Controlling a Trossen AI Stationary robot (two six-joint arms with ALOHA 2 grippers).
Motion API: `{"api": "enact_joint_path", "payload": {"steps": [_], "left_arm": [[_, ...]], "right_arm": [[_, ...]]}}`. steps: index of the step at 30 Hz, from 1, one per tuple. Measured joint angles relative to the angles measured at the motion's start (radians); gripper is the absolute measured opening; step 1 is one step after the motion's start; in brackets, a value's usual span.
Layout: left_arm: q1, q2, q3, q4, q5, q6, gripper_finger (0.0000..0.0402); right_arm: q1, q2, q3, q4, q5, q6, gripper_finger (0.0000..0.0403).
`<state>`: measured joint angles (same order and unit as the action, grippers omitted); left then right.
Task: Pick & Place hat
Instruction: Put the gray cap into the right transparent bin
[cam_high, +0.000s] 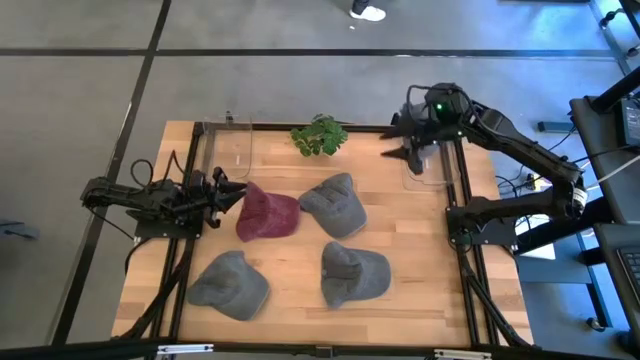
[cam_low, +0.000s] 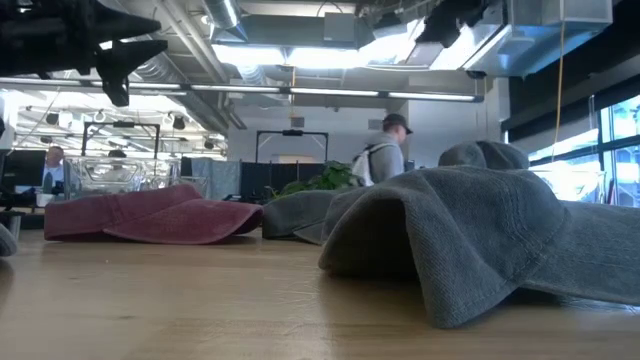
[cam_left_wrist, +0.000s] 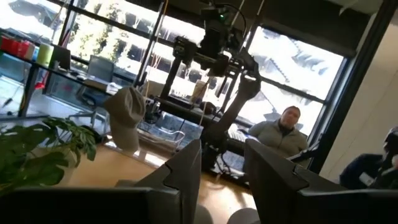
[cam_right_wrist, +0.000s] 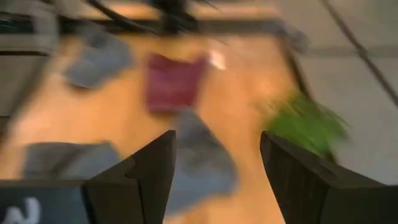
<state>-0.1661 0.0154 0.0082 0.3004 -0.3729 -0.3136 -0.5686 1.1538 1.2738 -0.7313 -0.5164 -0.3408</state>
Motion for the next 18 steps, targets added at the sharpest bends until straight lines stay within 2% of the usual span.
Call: {"api": "enact_joint_path", "payload": {"steps": [2, 6, 8, 12, 14, 18], "left_arm": [[0.000, 0.000, 0.000, 0.003, 0.000, -0.038, 0.0120], [0.000, 0.000, 0.000, 0.011, -0.008, -0.074, 0.0119], [0.000, 0.000, 0.000, 0.011, -0.037, -0.068, 0.0118], [0.000, 0.000, 0.000, 0.010, -0.118, -0.041, 0.0120], [0.000, 0.000, 0.000, 0.009, -0.159, -0.039, 0.0120], [0.000, 0.000, 0.000, -0.002, -0.216, -0.038, 0.0118]], "right_arm": [[0.031, 0.002, -0.025, 0.046, -0.047, 0.000, 0.0233], [0.083, 0.004, -0.100, 0.163, -0.039, -0.001, 0.0233], [0.107, 0.014, -0.134, 0.240, 0.038, 0.019, 0.0232], [0.148, 0.090, -0.133, 0.268, 0.259, 0.045, 0.0232], [0.160, 0.149, -0.113, 0.269, 0.296, 0.046, 0.0232], [0.170, 0.300, -0.073, 0.272, 0.295, 0.051, 0.0232]]}}
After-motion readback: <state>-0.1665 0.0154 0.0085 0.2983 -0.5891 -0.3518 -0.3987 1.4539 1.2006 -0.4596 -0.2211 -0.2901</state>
